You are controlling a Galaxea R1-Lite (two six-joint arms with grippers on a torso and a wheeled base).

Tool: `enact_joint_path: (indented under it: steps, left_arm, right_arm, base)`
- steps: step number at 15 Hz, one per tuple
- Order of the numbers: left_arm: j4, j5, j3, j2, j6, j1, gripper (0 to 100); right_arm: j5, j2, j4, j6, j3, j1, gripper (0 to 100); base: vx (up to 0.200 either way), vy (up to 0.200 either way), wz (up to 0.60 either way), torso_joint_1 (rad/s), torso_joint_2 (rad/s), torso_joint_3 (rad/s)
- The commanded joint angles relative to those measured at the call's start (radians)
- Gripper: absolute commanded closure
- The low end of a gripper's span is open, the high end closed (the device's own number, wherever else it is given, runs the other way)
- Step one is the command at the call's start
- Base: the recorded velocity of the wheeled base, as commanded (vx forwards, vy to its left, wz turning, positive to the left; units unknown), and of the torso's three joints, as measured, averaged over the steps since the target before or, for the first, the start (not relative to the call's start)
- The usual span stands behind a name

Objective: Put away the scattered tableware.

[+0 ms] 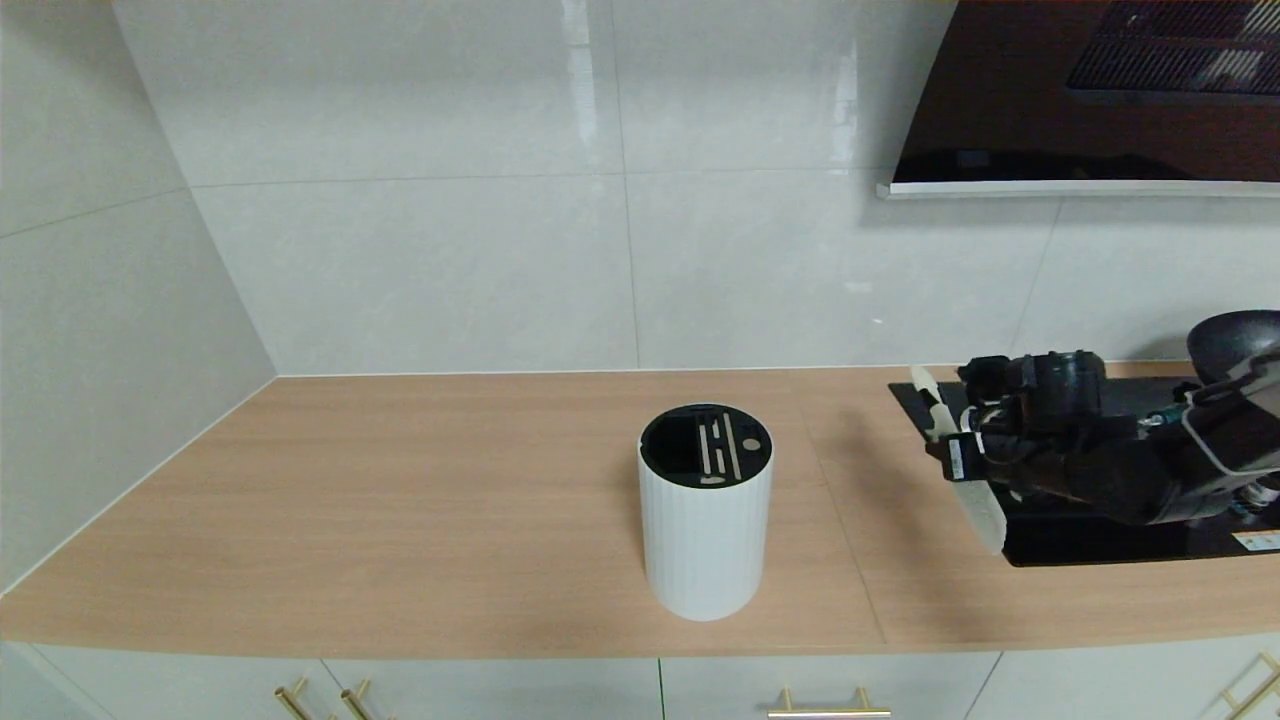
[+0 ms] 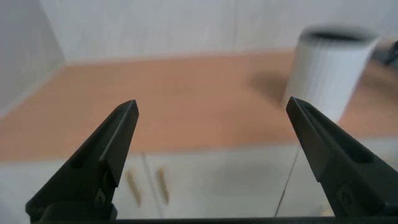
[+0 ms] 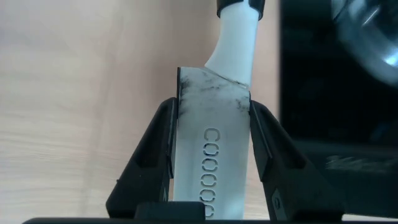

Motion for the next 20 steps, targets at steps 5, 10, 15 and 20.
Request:
enact_joint_path:
  steps: [5, 10, 15, 20]
  left_arm:
    - [0.025, -0.192, -0.399, 0.722, 0.052, -0.038, 0]
    - [-0.251, -0.230, -0.575, 1.190, -0.208, -0.278, 0]
    - [-0.870, -0.237, -0.574, 1.577, -0.573, -0.402, 0]
    - [-0.893, -0.390, -0.612, 1.615, -0.723, -0.396, 0]
  right_arm:
    - [0.125, -0.298, 0.001, -0.004, -0.016, 0.045, 100]
    - [0.058, -0.321, 0.111, -0.005, -0.173, 0.201, 100]
    - [-0.047, -0.392, 0.145, 0.025, -0.130, 0.405, 100]
    - [-0.082, -0.393, 0.243, 0.125, -0.157, 0.550, 100]
  base:
    - [0.000, 0.000, 0.00, 0.000, 0.00, 0.000]
    - [0.000, 0.000, 0.00, 0.000, 0.00, 0.000]
    - [0.000, 0.000, 0.00, 0.000, 0.00, 0.000]
    - [0.000, 0.000, 0.00, 0.000, 0.00, 0.000]
